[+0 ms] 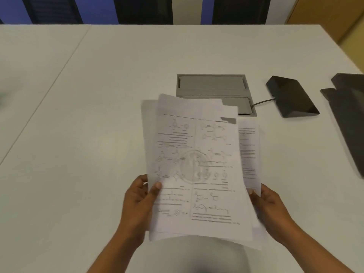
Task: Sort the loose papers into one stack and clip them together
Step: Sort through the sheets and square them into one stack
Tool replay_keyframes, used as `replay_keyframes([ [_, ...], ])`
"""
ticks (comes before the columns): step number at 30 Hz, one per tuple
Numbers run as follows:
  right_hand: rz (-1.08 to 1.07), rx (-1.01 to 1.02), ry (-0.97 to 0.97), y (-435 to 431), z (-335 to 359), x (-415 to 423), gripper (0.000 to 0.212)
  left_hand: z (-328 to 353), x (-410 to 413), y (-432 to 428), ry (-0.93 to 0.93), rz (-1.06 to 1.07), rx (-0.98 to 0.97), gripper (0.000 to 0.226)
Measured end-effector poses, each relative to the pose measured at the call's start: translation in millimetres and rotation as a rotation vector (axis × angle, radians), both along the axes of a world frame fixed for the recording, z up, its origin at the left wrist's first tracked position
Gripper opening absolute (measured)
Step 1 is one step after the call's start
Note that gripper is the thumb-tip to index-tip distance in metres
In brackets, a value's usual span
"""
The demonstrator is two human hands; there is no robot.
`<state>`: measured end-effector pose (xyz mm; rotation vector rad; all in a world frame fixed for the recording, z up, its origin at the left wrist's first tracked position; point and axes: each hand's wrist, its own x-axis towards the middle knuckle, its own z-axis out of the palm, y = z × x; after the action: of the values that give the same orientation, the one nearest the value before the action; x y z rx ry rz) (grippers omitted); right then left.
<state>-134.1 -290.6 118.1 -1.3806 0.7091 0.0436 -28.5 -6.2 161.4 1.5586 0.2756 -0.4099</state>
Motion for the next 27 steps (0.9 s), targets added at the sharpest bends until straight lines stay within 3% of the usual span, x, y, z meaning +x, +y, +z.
replay_keyframes([
  [7, 0.033, 0.052, -0.018, 1, 11, 4, 0.027, -4, -3, -27, 0.026, -0.137, 0.064, 0.009],
  [12, 0.031, 0.12, -0.054, -3, 14, 2, 0.035, -7, 7, -32, -0.045, -0.149, 0.289, 0.019],
  [15, 0.034, 0.103, -0.038, -6, 13, 1, 0.037, -6, 23, -34, 0.253, -0.27, -0.061, 0.042],
  [17, 0.041, 0.081, 0.003, -8, 13, 4, 0.037, -4, 26, -41, 0.329, -0.342, -0.195, 0.042],
  [21, 0.095, 0.028, -0.058, -14, 25, 10, 0.024, -4, 23, -66, 0.151, -0.296, -0.133, 0.035],
  [24, 0.12, -0.058, -0.158, -21, 29, 16, 0.064, -3, 22, -78, 0.026, -0.228, -0.103, 0.039],
  [27, 0.044, -0.116, -0.24, -22, 37, 27, 0.047, -2, 23, -86, -0.15, -0.228, -0.005, 0.052],
])
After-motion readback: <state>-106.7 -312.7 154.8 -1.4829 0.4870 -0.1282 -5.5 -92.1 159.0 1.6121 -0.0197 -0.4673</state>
